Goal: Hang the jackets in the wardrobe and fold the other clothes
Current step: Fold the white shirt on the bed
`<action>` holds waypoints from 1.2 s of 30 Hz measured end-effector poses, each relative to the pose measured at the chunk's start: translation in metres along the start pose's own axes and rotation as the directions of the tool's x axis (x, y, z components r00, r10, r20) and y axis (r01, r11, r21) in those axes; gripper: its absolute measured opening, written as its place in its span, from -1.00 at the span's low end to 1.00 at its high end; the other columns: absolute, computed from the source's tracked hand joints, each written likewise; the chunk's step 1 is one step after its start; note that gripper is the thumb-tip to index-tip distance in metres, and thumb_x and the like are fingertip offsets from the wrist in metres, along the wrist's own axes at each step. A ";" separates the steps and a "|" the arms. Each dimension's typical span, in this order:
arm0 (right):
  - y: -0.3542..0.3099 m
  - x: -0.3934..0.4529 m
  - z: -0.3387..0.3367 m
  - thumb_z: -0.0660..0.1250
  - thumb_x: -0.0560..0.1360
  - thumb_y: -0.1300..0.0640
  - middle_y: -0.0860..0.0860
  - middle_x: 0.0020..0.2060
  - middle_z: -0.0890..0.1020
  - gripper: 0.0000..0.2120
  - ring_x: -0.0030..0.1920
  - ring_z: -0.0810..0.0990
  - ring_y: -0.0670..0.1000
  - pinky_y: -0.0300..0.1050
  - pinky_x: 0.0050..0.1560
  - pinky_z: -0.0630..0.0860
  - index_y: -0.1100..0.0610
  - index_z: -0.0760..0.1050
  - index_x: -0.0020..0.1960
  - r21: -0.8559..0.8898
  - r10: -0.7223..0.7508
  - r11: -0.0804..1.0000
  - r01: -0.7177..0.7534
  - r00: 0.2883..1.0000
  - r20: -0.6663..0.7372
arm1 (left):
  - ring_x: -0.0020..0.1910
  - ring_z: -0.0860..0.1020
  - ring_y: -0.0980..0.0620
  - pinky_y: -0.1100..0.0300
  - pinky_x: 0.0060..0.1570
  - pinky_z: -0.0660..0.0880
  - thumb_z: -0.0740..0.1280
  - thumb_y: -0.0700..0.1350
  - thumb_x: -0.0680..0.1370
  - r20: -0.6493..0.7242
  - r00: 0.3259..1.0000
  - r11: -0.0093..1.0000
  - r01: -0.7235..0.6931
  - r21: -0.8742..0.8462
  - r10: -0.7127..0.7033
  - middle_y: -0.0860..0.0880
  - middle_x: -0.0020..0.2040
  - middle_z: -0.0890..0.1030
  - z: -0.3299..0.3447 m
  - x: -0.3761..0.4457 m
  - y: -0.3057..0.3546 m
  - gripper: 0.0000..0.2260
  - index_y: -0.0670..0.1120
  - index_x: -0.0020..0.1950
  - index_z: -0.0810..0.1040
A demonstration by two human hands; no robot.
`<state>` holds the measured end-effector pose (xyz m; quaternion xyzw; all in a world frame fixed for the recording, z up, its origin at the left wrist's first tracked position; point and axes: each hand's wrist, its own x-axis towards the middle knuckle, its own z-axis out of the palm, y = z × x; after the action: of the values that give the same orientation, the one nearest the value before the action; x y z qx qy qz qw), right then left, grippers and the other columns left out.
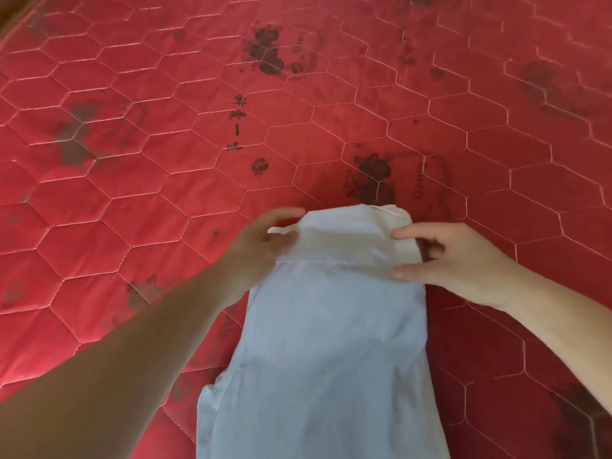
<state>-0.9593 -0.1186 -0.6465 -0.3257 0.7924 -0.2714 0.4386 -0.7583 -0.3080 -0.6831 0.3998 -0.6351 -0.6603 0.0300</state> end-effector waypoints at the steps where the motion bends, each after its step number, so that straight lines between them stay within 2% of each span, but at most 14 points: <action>1: 0.000 0.001 0.000 0.56 0.33 0.08 -0.17 -0.11 0.65 -0.59 -0.11 0.61 -0.22 -0.38 -0.10 0.46 -0.13 0.58 0.14 -0.168 -0.015 0.986 0.016 1.000 0.004 | 0.08 0.62 -0.13 -0.08 0.17 0.50 0.31 -0.13 0.61 0.033 0.999 1.000 -0.021 0.010 0.021 -0.14 0.07 0.66 0.000 -0.001 0.001 -0.75 0.19 0.19 0.60; 4: 0.000 0.007 0.002 0.43 0.42 0.13 -0.02 -0.28 0.59 -0.98 -0.26 0.51 -0.05 -0.30 -0.25 0.38 0.06 0.64 -0.17 -0.460 -0.201 0.874 0.155 0.978 -0.052 | -0.23 0.42 -0.12 0.10 -0.17 0.39 0.28 -0.18 0.62 0.054 0.997 0.994 -0.061 0.091 0.056 -0.18 -0.26 0.45 -0.003 0.000 0.002 -0.67 0.27 0.18 0.58; 6: 0.001 0.008 -0.002 0.37 0.47 0.15 -0.05 -0.16 0.56 -0.90 -0.18 0.50 -0.08 -0.35 -0.22 0.32 0.09 0.63 -0.21 -0.494 -0.316 0.838 0.230 0.944 -0.096 | -0.28 0.35 -0.08 0.18 -0.23 0.32 0.25 -0.22 0.63 0.050 0.994 0.983 -0.106 0.152 0.099 -0.11 -0.32 0.37 -0.003 -0.004 0.007 -0.66 0.22 0.19 0.59; 8: -0.005 0.003 -0.008 0.31 0.54 0.12 -0.25 0.05 0.52 -0.89 0.04 0.48 -0.23 -0.41 -0.04 0.30 0.01 0.61 -0.08 -0.347 -0.332 0.895 0.281 0.939 -0.094 | -0.10 0.58 0.08 0.22 0.03 0.44 0.25 -0.22 0.63 0.034 0.993 0.981 -0.120 0.154 0.116 0.09 -0.13 0.63 -0.005 -0.007 0.012 -0.73 0.10 0.13 0.64; 10: -0.010 0.002 -0.008 0.20 0.61 0.09 -0.37 -0.07 0.56 -0.83 -0.05 0.51 -0.32 -0.40 -0.13 0.33 -0.03 0.58 0.01 -0.130 -0.295 0.950 0.286 0.954 -0.058 | 0.06 0.60 0.11 0.16 0.22 0.44 0.34 -0.11 0.58 0.077 0.994 0.991 -0.091 0.095 0.083 0.09 0.04 0.66 -0.011 -0.008 0.018 -0.90 0.00 0.03 0.65; 13: -0.001 0.025 0.008 0.13 0.63 0.08 -0.18 -0.38 0.49 -0.80 -0.36 0.43 -0.16 -0.27 -0.34 0.25 0.03 0.48 -0.11 -0.180 -0.263 0.956 0.232 0.949 -0.174 | -0.05 0.63 0.08 0.23 -0.05 0.54 0.47 -0.01 0.47 0.102 0.995 0.966 -0.042 0.255 0.016 0.03 -0.02 0.68 -0.014 0.001 0.014 -0.82 0.07 0.05 0.65; 16: 0.017 0.051 0.036 0.15 0.61 0.05 -0.09 -0.11 0.55 -0.84 -0.07 0.54 0.00 -0.08 -0.10 0.40 0.06 0.47 0.03 -0.345 -0.223 0.929 0.136 0.948 -0.226 | -0.06 0.59 0.04 0.27 -0.30 0.47 0.39 -0.07 0.52 -0.034 0.999 0.825 0.014 0.565 0.006 0.04 0.05 0.63 -0.001 0.018 -0.012 -0.70 0.07 0.25 0.55; 19: 0.026 0.064 0.061 0.14 0.60 0.06 -0.02 0.13 0.56 -0.76 0.12 0.53 0.10 0.07 0.07 0.40 0.06 0.43 0.23 -0.498 -0.276 0.862 0.101 0.916 -0.290 | 0.10 0.55 -0.03 0.16 -0.06 0.43 0.26 -0.08 0.58 -0.138 0.986 0.771 0.012 0.636 0.098 0.01 0.16 0.60 0.013 0.031 -0.040 -0.68 0.03 0.34 0.47; 22: 0.029 0.078 0.061 0.16 0.57 0.16 0.03 0.06 0.55 -0.77 0.06 0.52 0.14 0.01 -0.02 0.30 0.05 0.44 0.21 -0.597 -0.329 0.799 0.071 0.883 -0.336 | 0.11 0.53 -0.11 0.08 0.01 0.43 0.21 -0.08 0.61 -0.224 0.950 0.775 -0.028 0.631 0.216 -0.03 0.13 0.60 0.018 0.035 -0.046 -0.71 0.03 0.33 0.46; 25: 0.022 0.083 0.047 0.23 0.51 0.25 0.03 0.06 0.51 -0.74 0.07 0.51 0.14 0.01 0.04 0.27 0.04 0.52 0.14 -0.627 -0.354 0.777 0.057 0.863 -0.360 | 0.17 0.43 -0.14 -0.03 0.11 0.36 0.20 0.01 0.58 -0.240 0.849 0.549 -0.069 0.833 0.471 -0.06 0.23 0.48 0.026 0.021 -0.049 -0.62 0.06 0.41 0.40; 27: 0.010 0.076 0.055 0.19 0.49 0.18 0.03 0.22 0.48 -0.70 0.21 0.46 0.14 0.08 0.18 0.29 0.03 0.53 0.18 -0.664 -0.442 0.742 0.092 0.812 -0.382 | 0.32 0.37 -0.16 -0.14 0.26 0.28 0.15 0.09 0.58 -0.122 0.814 0.408 -0.149 0.901 0.567 -0.05 0.35 0.44 0.042 0.010 -0.050 -0.59 0.11 0.44 0.37; 29: 0.003 0.066 0.074 0.06 0.52 0.03 0.02 0.37 0.42 -0.58 0.38 0.36 0.08 0.15 0.33 0.25 0.02 0.46 0.32 -0.669 -0.479 0.722 0.175 0.825 -0.301 | 0.53 0.16 -0.15 -0.21 0.45 0.07 -0.01 0.17 0.59 -0.019 0.889 0.376 -0.174 0.910 0.458 -0.02 0.53 0.26 0.056 0.008 -0.053 -0.51 0.17 0.52 0.23; 31: 0.014 0.063 0.091 -0.02 0.57 -0.07 0.02 0.50 0.26 -0.50 0.51 0.16 0.00 0.17 0.44 0.12 0.04 0.29 0.46 -0.690 -0.405 0.702 0.177 0.896 -0.181 | 0.58 -0.11 -0.09 -0.14 0.51 -0.16 -0.22 0.25 0.54 -0.037 0.959 0.385 -0.077 0.920 0.280 0.03 0.61 -0.02 0.057 0.017 -0.061 -0.42 0.21 0.58 -0.04; 36: 0.050 0.076 0.088 -0.19 0.56 -0.23 -0.01 0.59 -0.03 -0.35 0.56 -0.05 -0.07 0.11 0.53 -0.12 0.01 0.02 0.58 -0.724 -0.336 0.671 0.157 0.935 -0.109 | 0.58 -0.22 -0.03 -0.10 0.52 -0.26 -0.25 0.31 0.57 -0.088 0.965 0.322 0.004 0.947 0.247 0.04 0.62 -0.16 0.052 0.034 -0.071 -0.41 0.19 0.58 -0.17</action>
<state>-0.9270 -0.1568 -0.7627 -0.5387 0.8292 -0.0413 0.1432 -0.7775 -0.2712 -0.7676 0.3634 -0.9198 -0.1195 -0.0877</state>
